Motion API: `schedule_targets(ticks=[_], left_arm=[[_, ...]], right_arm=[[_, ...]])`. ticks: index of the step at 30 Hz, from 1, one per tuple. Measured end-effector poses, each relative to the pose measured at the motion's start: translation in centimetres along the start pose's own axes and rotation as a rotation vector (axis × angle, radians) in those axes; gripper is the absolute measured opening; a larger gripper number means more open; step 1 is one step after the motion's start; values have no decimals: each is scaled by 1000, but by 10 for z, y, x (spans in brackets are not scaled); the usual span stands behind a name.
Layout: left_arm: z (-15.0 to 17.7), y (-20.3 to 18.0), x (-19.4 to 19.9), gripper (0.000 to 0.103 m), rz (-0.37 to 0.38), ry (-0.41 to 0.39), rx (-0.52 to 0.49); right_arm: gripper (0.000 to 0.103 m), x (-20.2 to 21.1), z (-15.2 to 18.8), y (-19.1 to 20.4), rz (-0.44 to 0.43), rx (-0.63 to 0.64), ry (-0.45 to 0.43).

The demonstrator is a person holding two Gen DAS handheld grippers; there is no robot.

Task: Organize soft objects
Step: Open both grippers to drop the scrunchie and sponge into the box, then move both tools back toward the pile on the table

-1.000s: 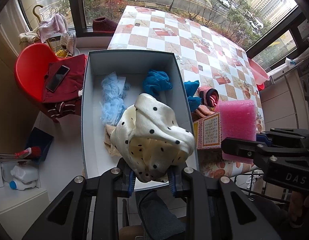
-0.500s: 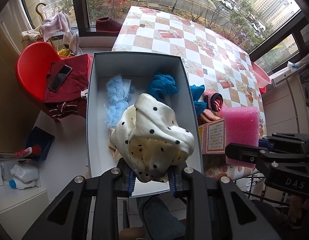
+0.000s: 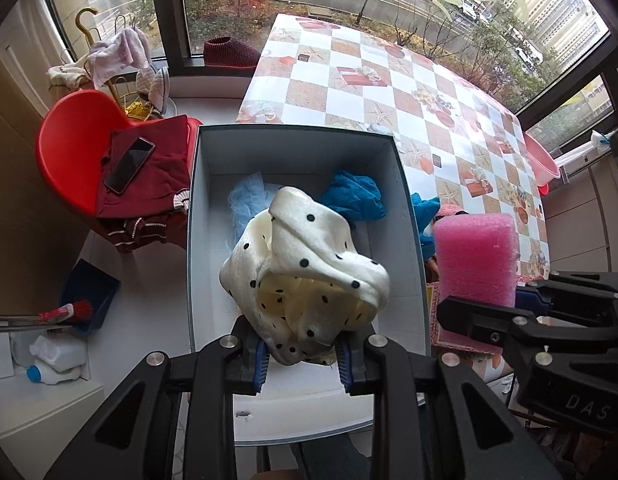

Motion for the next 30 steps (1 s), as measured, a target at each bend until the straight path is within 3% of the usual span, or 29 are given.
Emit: schedule_targets(ticks=[4,13,14,16,17,18,23,25,26,30], left_arm=[[3,2,-7,33,-2,16,9],[7,19,-14,76,-29,43,79],[7,23,-14,78,-38,37,91],[7,31,-14,83,-35,32,125],[7,33,-14,88,-20,33,138],[7,33,-13,88,-12,33,147],[6,28,-14,88,-14,43,132],[6,25,-13,88,-10,42,127],[5,23,-13,88,-9,41,125],[4,19,-9,88,-15,33,111]], right_arm=[[22,-12,-6,4,5,8,17],[22,-24,-13,5,16,20,38],[28,-23,-13,4,14,18,36],[55,-22,-14,1,25,12,32],[77,-20,-15,-2,30,3,26],[87,-18,-16,-5,21,-10,19],[87,-10,-21,-6,-10,-32,-3],[93,-9,-21,-5,-6,-27,-6],[103,-8,-20,-5,-6,-27,-4],[103,-5,-20,-6,-11,-43,-9]])
Point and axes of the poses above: each gripper's, at about its wrist camera, not at the fingertips, and x roughly against the way its jaws point, y to its left, z to its underside, the point moved 7 cm from there along -x, roughly the way its jaws point, and after that the axes turned 2 degrees about -x, right-handed, at the moved point
